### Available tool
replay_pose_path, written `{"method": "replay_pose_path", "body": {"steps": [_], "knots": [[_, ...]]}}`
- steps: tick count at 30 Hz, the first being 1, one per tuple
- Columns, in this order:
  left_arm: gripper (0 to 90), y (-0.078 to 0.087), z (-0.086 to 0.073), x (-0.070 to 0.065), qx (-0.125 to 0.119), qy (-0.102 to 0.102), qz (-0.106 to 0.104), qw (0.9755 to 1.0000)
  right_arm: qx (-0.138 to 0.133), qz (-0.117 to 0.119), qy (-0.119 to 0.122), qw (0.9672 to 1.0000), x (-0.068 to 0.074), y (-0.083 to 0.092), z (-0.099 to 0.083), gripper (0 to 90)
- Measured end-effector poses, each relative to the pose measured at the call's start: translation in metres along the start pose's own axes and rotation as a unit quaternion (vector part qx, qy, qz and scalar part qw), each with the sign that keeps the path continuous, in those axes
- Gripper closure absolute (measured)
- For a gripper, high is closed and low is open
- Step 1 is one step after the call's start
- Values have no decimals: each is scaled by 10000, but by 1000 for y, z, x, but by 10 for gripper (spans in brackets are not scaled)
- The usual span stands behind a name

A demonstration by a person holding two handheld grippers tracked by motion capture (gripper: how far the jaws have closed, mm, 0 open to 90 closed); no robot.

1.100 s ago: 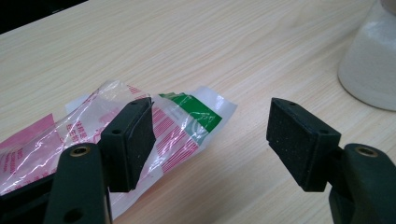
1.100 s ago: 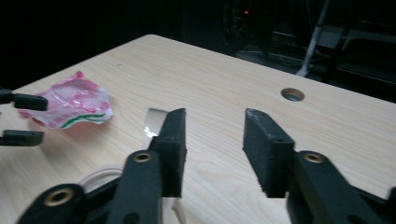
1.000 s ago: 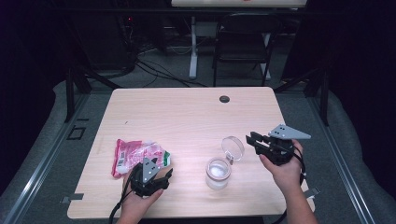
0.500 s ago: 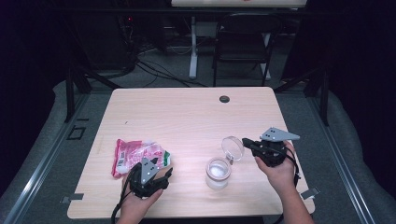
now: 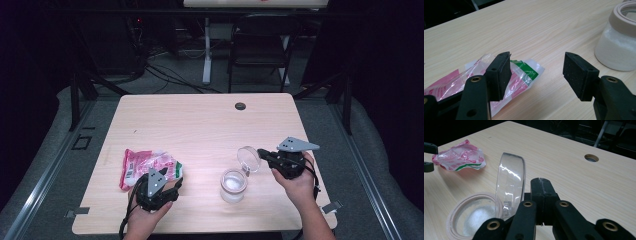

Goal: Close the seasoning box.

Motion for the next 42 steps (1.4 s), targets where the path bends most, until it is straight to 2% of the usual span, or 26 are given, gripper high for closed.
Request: {"method": "replay_pose_path", "body": {"steps": [20, 38, 42], "knots": [[417, -1, 3, -3, 7, -56, -11, 10000, -21, 76, 75, 9999, 6, 0, 2, 900], [420, 2, 3, 2, -19, 17, 17, 10000, 42, 290, 200, 9994, 20, -7, 3, 899], [420, 2, 3, 4, -39, 41, 45, 10000, 107, 404, 267, 9988, 26, -12, 1, 895]]}}
Point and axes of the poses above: each handheld gripper's, and its own axes: y roughly backward along the jaws, z roughly out of its top, x roughly to its left, the point moved 4 cm from there along -y, roughly forward along the jaws, and after that the axes turned 1 degree about x, right-handed, at the moved point
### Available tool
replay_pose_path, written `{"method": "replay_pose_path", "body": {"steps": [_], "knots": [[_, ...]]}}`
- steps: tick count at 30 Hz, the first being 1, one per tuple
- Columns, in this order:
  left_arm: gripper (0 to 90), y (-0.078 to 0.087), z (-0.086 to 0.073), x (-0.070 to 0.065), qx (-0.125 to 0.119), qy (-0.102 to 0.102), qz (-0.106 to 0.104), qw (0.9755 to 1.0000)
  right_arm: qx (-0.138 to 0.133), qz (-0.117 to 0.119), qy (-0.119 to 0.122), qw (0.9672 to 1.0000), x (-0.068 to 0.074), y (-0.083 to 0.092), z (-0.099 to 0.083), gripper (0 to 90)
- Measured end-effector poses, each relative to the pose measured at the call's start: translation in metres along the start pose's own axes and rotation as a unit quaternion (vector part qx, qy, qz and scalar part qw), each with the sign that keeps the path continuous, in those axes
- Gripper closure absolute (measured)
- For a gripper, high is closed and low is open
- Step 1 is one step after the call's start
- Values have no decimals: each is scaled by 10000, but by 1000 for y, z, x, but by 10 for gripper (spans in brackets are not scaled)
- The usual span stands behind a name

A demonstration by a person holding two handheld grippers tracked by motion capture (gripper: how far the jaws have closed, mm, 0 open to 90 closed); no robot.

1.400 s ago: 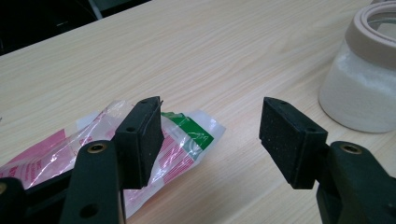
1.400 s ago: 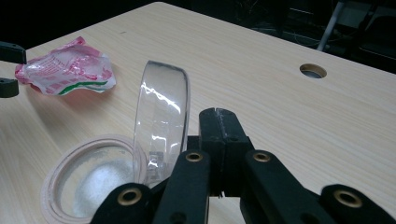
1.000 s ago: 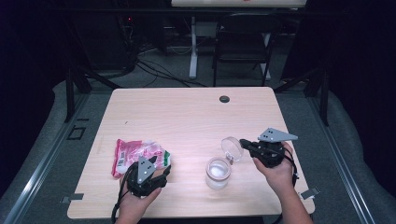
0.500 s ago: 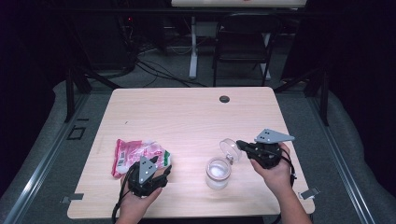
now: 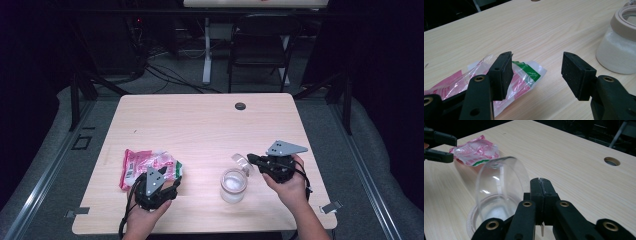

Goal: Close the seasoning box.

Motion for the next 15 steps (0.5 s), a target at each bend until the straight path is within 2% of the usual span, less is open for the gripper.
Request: {"method": "replay_pose_path", "body": {"steps": [10, 15], "knots": [[420, 3, 0, 6, -39, 112, 45, 9999, 142, 154, 174, 9996, 12, -11, -3, 887], [420, 2, -1, 7, -22, 120, 57, 9999, 150, 203, 194, 9995, 14, -13, -4, 876]]}}
Point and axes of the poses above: each handheld gripper's, and its own axes: y roughly backward along the jaws, z roughly out of its top, x roughly to its left, the point moved 4 cm from there along -y, roughly forward along the jaws, and after that the axes turned 1 degree about x, right-handed, at the moved point
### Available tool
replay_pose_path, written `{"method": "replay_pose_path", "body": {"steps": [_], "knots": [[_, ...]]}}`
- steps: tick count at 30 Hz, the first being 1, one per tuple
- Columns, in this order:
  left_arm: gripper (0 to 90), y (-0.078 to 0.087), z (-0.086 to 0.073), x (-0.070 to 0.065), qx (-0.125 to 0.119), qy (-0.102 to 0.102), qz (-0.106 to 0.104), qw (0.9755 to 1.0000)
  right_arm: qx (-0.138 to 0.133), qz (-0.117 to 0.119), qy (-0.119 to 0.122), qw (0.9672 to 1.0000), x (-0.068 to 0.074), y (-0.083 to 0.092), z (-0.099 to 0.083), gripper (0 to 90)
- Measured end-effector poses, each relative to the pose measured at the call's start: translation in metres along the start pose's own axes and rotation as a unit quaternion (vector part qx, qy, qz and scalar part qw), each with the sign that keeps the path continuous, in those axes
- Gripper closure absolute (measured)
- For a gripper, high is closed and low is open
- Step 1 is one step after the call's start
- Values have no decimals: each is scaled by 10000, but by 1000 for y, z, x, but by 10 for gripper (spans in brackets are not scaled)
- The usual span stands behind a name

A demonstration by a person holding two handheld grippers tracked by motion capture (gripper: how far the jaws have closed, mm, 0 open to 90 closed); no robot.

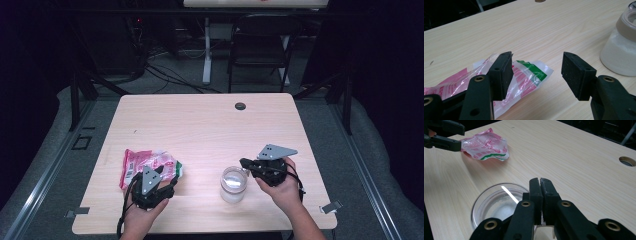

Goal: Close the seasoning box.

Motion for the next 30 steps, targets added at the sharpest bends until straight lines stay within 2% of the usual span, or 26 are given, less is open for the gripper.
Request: {"method": "replay_pose_path", "body": {"steps": [10, 16, 25, 28, 29, 30], "knots": [[418, 1, -1, 2, 4, 15, 32, 10000, -22, 17, 36, 10000, 1, 1, 0, 854], [418, 2, -1, 5, -2, 44, 39, 10000, -67, -12, 12, 10000, -2, 3, 1, 807], [418, 3, -1, 9, -7, 116, 71, 9999, -140, -217, -96, 9996, -13, 9, 0, 724], [417, 3, -1, 12, -23, 173, 90, 9998, -165, -331, -172, 9992, -18, 10, -1, 677], [417, 4, -2, 14, -22, 210, 86, 9997, -196, -404, -242, 9987, -22, 11, -3, 632], [417, 4, -2, 14, -22, 210, 86, 9997, -196, -404, -242, 9987, -22, 11, -3, 632]]}}
Point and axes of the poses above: each handheld gripper's, and its own axes: y roughly backward along the jaws, z roughly out of its top, x roughly to its left, the point moved 4 cm from there along -y, roughly forward along the jaws, and after that the axes turned 1 degree about x, right-handed, at the moved point
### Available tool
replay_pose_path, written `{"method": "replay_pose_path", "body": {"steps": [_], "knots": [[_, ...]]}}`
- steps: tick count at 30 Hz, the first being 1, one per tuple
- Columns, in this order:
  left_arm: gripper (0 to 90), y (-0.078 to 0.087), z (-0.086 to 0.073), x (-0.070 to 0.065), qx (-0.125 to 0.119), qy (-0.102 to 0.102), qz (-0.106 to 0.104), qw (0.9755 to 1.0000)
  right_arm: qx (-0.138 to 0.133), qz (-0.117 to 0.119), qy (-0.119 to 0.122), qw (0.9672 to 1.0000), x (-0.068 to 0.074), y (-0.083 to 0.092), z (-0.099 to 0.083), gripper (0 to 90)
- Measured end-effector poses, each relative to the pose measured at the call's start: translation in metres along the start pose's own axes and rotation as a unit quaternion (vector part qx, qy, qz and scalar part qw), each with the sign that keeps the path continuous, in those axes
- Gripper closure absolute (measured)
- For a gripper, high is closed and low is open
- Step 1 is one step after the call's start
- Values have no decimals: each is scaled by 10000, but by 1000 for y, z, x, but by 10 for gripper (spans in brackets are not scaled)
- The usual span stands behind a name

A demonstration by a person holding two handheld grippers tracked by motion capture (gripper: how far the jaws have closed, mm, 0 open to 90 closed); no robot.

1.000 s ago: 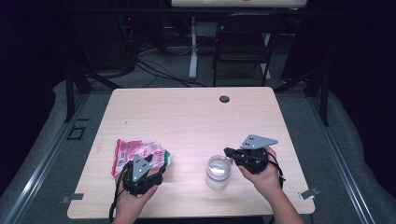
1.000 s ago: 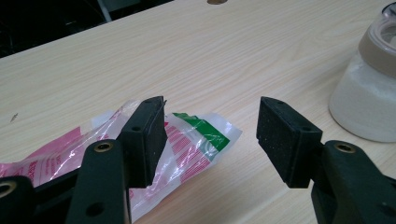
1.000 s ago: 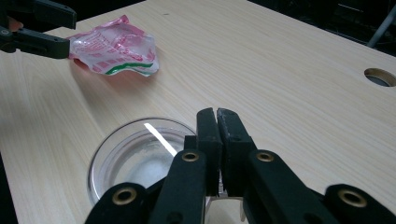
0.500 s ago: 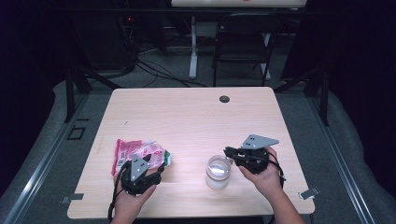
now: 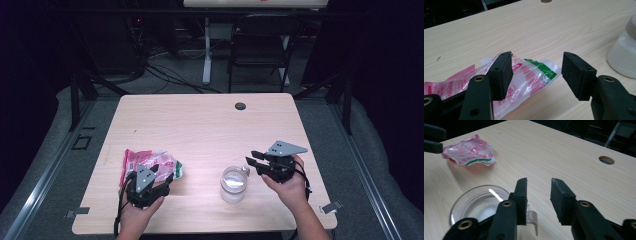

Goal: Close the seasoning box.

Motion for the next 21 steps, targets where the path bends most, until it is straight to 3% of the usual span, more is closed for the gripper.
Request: {"method": "replay_pose_path", "body": {"steps": [1, 5, 21], "knots": [[417, 0, 0, 1, -15, 29, 15, 10000, 29, -123, -27, 9999, -4, 0, -2, 595], [416, 1, -1, 7, -23, 91, 73, 9999, 9, -214, -191, 9996, -11, 0, -6, 548], [416, -2, -9, 22, 100, 226, 259, 9994, 132, -467, -475, 9977, -27, -5, -17, 483]]}}
Point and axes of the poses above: each handheld gripper's, and its own axes: y roughly backward along the jaws, z roughly out of its top, x roughly to its left, the point moved 4 cm from there along -y, roughly forward along the jaws, and after that the axes turned 1 degree about x, right-handed, at the moved point
